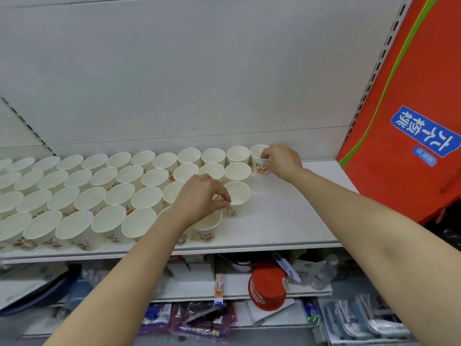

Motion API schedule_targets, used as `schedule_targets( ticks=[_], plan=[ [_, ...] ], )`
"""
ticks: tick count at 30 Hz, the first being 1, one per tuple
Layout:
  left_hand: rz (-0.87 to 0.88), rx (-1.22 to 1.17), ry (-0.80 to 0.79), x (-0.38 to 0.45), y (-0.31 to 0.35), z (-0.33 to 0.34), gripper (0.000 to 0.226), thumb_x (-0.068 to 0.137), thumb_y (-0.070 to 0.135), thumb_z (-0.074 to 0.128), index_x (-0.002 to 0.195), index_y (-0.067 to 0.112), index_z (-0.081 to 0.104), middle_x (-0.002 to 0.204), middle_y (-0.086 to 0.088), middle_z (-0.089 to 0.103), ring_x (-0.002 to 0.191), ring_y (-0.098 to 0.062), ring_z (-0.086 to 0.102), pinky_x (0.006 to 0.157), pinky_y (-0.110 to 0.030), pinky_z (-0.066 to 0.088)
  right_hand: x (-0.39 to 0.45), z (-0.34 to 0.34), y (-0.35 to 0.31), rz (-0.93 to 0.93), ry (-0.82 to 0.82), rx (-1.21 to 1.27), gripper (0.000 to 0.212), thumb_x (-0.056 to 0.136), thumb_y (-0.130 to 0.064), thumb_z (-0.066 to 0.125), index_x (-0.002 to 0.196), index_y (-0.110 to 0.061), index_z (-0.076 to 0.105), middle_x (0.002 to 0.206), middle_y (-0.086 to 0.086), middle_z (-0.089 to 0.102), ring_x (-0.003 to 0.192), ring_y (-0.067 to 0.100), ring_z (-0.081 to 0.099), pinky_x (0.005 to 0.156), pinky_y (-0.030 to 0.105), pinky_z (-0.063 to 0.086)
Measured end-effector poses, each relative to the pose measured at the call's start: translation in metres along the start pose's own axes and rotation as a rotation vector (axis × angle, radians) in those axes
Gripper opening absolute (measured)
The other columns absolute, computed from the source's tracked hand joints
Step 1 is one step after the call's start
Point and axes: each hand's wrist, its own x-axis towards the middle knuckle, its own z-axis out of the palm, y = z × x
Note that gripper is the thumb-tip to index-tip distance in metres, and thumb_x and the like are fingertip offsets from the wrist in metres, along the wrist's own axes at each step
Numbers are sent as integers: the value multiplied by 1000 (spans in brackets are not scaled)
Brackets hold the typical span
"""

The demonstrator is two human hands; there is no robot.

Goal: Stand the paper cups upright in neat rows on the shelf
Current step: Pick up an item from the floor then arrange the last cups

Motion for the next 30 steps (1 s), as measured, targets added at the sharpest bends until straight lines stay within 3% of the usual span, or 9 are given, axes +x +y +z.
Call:
schedule_targets(
  ticks=[3,12,17,20,23,30],
  plan=[
    [-31,3,9,-1,4,-1,6,78,35,77,83,33,76,87,12,72,88,-18,58,82,-43,45,2,7,1,4,19,5,21,84,-14,57,96,-22,72,97,10,60,90,29,57,65,29,37],
    [-96,-28,-37,2,13,-9,11,81,35,74,91,32,75,94,9,71,96,-17,56,85,-39,45,-75,-4,4,-87,209,221,5,85,-21,66,86,-20,71,87,-3,62,88,18,52,68,35,44],
    [-157,-141,97,-22,6,-17,16,82,38,75,97,34,73,105,15,70,103,-13,56,87,-35,45,-156,-8,-7,-159,314,304,3,81,-20,73,84,-19,72,85,-5,63,79,14,52,64,30,43],
    [-183,-144,180,-46,0,-24,16,82,36,74,98,34,73,109,15,69,106,-14,55,87,-38,46,-192,-1,-24,-279,318,287,7,79,-15,76,84,-15,72,85,-3,64,81,17,53,64,27,43],
    [-144,-121,166,-66,-5,-25,20,79,42,75,98,36,72,107,14,69,104,-14,56,88,-39,46,-205,5,-42,-380,292,238,8,80,-16,75,86,-14,71,87,-2,64,83,19,52,63,28,43],
    [-80,-34,66,-82,-4,-23,30,72,42,81,99,33,73,109,10,69,100,-19,57,86,-41,46,-191,3,-67,-381,183,88,7,83,-14,69,89,-15,71,90,0,66,87,27,54,59,31,43]
  ],
)
